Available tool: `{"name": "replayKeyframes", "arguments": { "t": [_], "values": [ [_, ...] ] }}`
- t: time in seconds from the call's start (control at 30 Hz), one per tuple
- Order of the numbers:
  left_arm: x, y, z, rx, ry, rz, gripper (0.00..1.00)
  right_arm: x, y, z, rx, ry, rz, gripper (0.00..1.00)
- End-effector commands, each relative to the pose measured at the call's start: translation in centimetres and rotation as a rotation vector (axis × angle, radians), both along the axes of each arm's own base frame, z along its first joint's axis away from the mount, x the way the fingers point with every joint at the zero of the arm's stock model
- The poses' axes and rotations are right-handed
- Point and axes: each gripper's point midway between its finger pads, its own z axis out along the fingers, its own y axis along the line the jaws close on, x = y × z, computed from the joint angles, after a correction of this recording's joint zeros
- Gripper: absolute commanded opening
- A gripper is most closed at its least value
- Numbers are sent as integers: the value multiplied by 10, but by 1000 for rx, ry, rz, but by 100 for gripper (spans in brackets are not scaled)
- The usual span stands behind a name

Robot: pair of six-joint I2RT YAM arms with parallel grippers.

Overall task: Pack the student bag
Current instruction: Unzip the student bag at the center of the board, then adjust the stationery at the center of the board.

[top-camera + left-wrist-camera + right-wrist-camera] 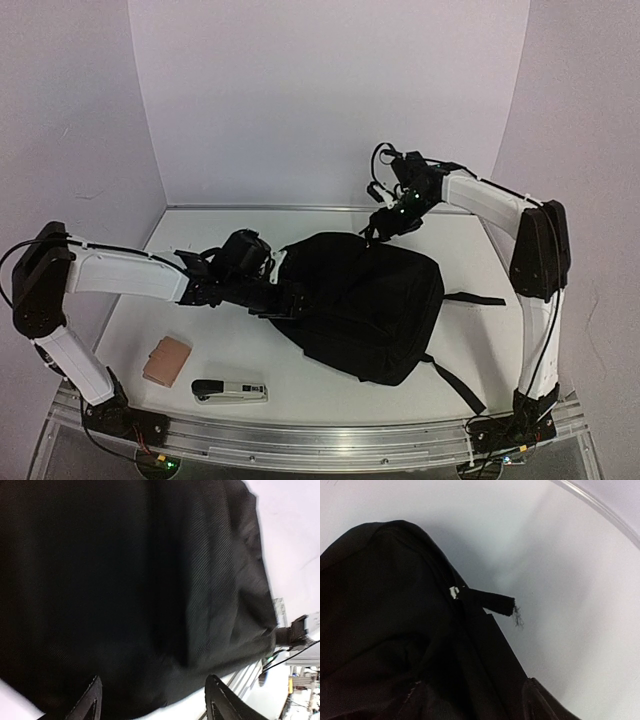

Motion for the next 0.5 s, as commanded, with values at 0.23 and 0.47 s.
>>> {"name": "replayKeyframes", "arguments": {
  "t": [0.23,0.47],
  "values": [
    [-78,93,7,414,112,-127,79,-45,-3,71,111,-70,68,98],
    [-106,114,-7,632,125,-196,82,-49,2,69,140,-43,81,98]
  ]
}}
